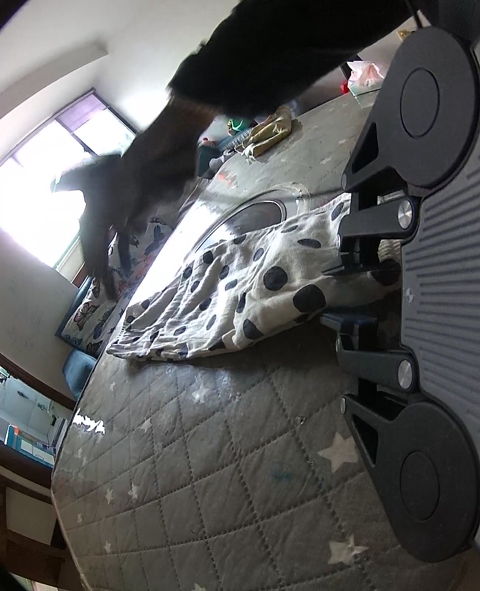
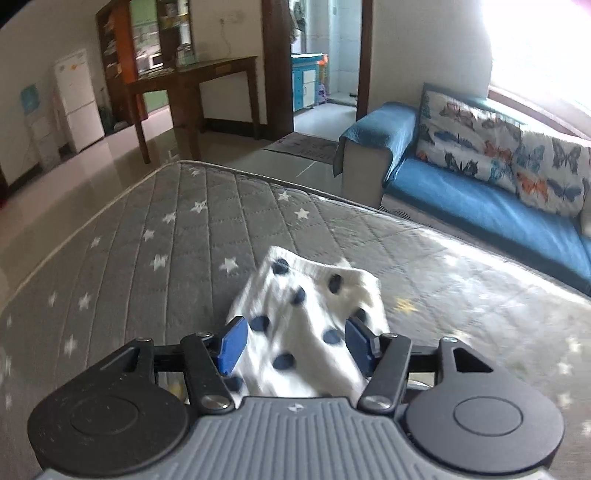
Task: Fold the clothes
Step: 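Lower the pants flat onto the table and open both grippers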
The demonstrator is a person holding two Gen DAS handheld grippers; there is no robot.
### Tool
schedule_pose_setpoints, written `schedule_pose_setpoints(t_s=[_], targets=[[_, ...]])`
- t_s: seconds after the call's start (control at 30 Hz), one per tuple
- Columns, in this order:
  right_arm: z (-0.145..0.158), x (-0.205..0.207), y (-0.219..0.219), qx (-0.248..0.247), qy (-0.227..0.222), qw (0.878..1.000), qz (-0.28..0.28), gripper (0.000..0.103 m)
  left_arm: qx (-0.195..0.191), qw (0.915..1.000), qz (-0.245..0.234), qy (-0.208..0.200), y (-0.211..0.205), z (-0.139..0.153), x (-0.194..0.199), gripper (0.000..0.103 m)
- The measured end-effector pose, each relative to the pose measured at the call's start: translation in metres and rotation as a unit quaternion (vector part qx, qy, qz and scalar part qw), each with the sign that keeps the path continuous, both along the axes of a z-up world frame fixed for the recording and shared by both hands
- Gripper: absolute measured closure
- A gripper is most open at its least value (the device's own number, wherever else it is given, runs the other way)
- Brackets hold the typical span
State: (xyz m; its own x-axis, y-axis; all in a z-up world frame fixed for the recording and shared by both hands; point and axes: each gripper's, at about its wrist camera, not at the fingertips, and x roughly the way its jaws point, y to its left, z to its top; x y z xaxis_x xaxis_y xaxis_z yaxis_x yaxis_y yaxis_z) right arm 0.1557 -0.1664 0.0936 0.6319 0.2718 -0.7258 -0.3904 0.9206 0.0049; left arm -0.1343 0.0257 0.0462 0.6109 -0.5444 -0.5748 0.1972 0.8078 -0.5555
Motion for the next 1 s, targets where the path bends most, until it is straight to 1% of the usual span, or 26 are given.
schedule_pose_setpoints(t_s=[0.07, 0.17, 0.2, 0.33, 0.37, 0.43, 0.5, 0.57, 0.6, 0.7, 0.73, 0.8, 0.83, 0.9, 1.0], targets=[[0.008, -0.021, -0.013, -0.011, -0.008, 1.0, 0.011, 0.039, 0.008, 1.0, 0.003, 0.003, -0.001, -0.001, 0.001, 0.076], [0.017, -0.054, -0.03, -0.025, -0.015, 0.999, 0.027, 0.039, 0.009, 0.9999, 0.005, 0.009, -0.003, -0.002, 0.003, 0.073], [0.02, -0.068, -0.036, -0.033, -0.017, 0.999, 0.034, 0.039, 0.01, 0.9999, 0.006, 0.008, -0.005, -0.001, 0.003, 0.069], [0.026, -0.119, -0.053, -0.056, -0.023, 0.996, 0.066, 0.037, 0.011, 0.9998, 0.013, 0.01, -0.008, -0.001, 0.002, 0.06], [0.026, -0.135, -0.057, -0.063, -0.023, 0.995, 0.078, 0.036, 0.01, 0.9998, 0.014, 0.014, -0.008, -0.002, 0.002, 0.057], [0.026, -0.163, -0.062, -0.074, -0.024, 0.992, 0.098, 0.034, 0.01, 0.9996, 0.015, 0.02, -0.01, -0.003, 0.002, 0.056], [0.023, -0.192, -0.066, -0.081, -0.025, 0.989, 0.12, 0.033, 0.017, 0.9994, 0.015, 0.028, -0.014, -0.005, 0.002, 0.053], [0.018, -0.226, -0.069, -0.083, -0.026, 0.985, 0.146, 0.029, 0.021, 0.9992, 0.013, 0.033, -0.018, -0.007, 0.002, 0.053], [0.016, -0.235, -0.071, -0.082, -0.025, 0.984, 0.155, 0.026, 0.022, 0.9991, 0.012, 0.035, -0.021, -0.007, 0.002, 0.053], [0.004, -0.277, -0.068, -0.081, -0.033, 0.979, 0.184, 0.026, 0.018, 0.9992, -0.001, 0.036, -0.027, -0.006, 0.0, 0.057], [-0.002, -0.287, -0.067, -0.081, -0.037, 0.977, 0.193, 0.025, 0.016, 0.9992, -0.003, 0.035, -0.028, -0.004, 0.0, 0.06], [-0.008, -0.302, -0.063, -0.082, -0.045, 0.975, 0.202, 0.022, 0.024, 0.9992, -0.009, 0.03, -0.033, 0.002, -0.001, 0.073], [-0.013, -0.31, -0.061, -0.082, -0.049, 0.974, 0.207, 0.022, 0.028, 0.9992, -0.01, 0.026, -0.035, 0.006, -0.003, 0.076], [-0.021, -0.323, -0.055, -0.08, -0.054, 0.972, 0.216, 0.021, 0.028, 0.9993, -0.015, 0.019, -0.039, 0.014, -0.002, 0.085], [-0.032, -0.335, -0.046, -0.069, -0.056, 0.971, 0.221, 0.021, 0.021, 0.9994, -0.023, 0.014, -0.046, 0.025, 0.003, 0.09]])
